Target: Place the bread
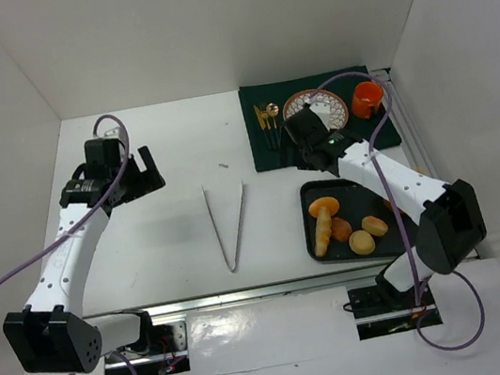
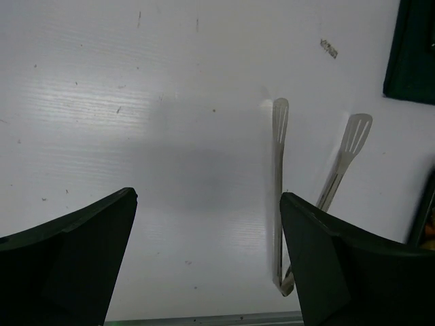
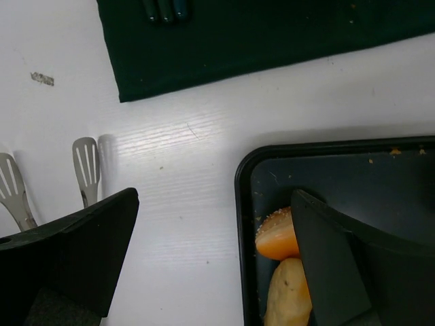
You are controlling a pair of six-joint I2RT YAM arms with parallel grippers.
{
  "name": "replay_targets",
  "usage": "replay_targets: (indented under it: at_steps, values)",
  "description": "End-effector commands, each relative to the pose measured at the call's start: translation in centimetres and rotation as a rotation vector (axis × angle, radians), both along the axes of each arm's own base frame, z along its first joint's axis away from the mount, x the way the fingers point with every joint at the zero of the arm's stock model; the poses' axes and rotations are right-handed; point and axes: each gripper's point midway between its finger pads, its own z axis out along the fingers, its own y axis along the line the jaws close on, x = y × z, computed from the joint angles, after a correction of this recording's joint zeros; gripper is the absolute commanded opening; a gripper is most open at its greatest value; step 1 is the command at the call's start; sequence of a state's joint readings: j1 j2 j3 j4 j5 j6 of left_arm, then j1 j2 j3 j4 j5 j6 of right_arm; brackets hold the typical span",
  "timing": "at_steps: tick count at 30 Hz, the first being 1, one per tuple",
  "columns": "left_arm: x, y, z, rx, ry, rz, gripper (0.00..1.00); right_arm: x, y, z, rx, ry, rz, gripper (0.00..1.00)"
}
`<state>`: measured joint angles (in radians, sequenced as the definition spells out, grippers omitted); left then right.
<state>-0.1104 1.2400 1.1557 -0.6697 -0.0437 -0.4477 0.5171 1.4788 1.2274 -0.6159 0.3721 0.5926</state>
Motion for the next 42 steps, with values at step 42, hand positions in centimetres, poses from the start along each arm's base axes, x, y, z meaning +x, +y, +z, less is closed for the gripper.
replay_targets:
  at_steps: [42]
  values:
    - [-5.1, 0.3, 8.2, -0.034, -0.167, 0.016, 1.0, -12.4, 24.3, -12.4, -0.082, 0.105, 0.247, 1.0]
